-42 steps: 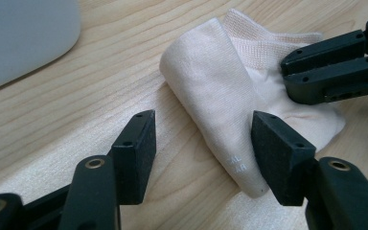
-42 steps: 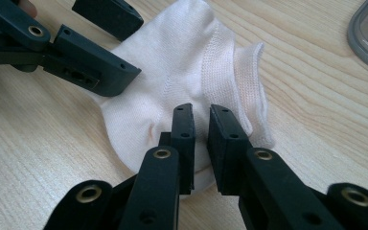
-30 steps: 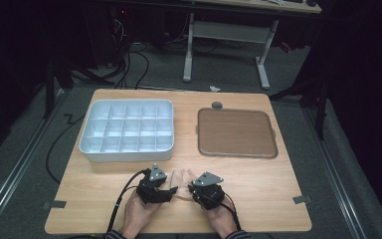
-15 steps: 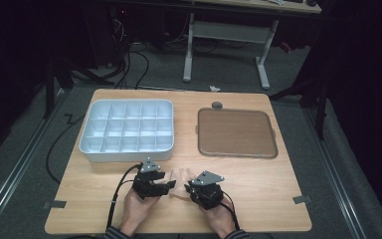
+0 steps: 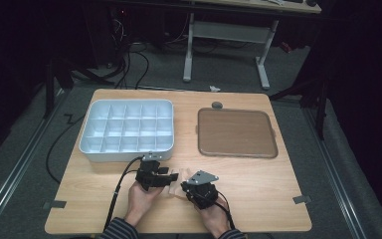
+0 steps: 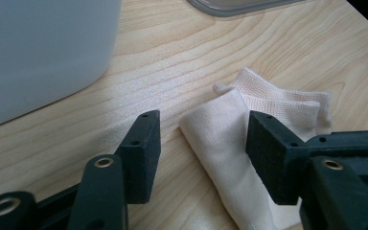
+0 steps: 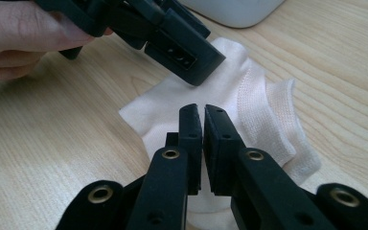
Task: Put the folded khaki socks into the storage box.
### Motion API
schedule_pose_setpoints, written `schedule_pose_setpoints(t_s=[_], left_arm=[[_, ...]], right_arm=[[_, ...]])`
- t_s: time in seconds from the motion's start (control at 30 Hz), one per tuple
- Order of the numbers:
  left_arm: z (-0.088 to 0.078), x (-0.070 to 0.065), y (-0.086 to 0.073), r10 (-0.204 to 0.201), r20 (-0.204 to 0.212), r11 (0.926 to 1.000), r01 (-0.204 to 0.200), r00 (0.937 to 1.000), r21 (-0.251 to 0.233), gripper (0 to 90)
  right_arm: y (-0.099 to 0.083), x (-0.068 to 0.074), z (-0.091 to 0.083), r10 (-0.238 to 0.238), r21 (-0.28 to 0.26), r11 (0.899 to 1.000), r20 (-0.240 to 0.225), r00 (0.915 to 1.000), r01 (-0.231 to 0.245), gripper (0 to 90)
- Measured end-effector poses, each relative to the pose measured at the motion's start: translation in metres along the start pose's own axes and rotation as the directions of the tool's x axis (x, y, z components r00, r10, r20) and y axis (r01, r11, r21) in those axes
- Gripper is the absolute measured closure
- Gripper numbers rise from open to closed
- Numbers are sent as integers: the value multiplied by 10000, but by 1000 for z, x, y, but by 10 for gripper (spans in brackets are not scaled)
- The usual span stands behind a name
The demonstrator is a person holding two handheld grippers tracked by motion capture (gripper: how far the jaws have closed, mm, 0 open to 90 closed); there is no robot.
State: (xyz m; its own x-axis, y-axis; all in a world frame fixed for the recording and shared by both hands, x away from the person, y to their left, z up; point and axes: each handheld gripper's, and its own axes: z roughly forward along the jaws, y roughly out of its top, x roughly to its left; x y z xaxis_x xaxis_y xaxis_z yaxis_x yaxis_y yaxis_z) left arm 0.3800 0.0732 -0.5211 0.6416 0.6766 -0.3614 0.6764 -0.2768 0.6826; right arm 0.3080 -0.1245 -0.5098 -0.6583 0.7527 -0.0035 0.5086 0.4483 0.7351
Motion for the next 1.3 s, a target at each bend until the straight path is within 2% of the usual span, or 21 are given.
schedule_pose_setpoints(t_s=[0.23,0.63,0.73,1.0,1.3], left_arm=[[6,3,-1,83,-126,9996,-80,9999,265,545],[7,-2,-1,440,-395,9983,-424,9983,405,636],[8,-3,-2,643,-348,9972,-629,9973,411,693],[8,-3,-2,663,-190,9973,-656,9976,343,816],[4,-3,-2,690,-30,9971,-688,9976,325,846]], right_arm=[[-4,3,6,7,401,9992,21,10000,-8,859],[-7,4,9,-161,469,9988,32,9999,159,858],[-7,5,10,-148,455,9989,75,9999,144,858],[-8,5,10,-75,379,9993,62,10000,73,858],[-9,6,9,-18,351,9994,15,10000,17,858]])
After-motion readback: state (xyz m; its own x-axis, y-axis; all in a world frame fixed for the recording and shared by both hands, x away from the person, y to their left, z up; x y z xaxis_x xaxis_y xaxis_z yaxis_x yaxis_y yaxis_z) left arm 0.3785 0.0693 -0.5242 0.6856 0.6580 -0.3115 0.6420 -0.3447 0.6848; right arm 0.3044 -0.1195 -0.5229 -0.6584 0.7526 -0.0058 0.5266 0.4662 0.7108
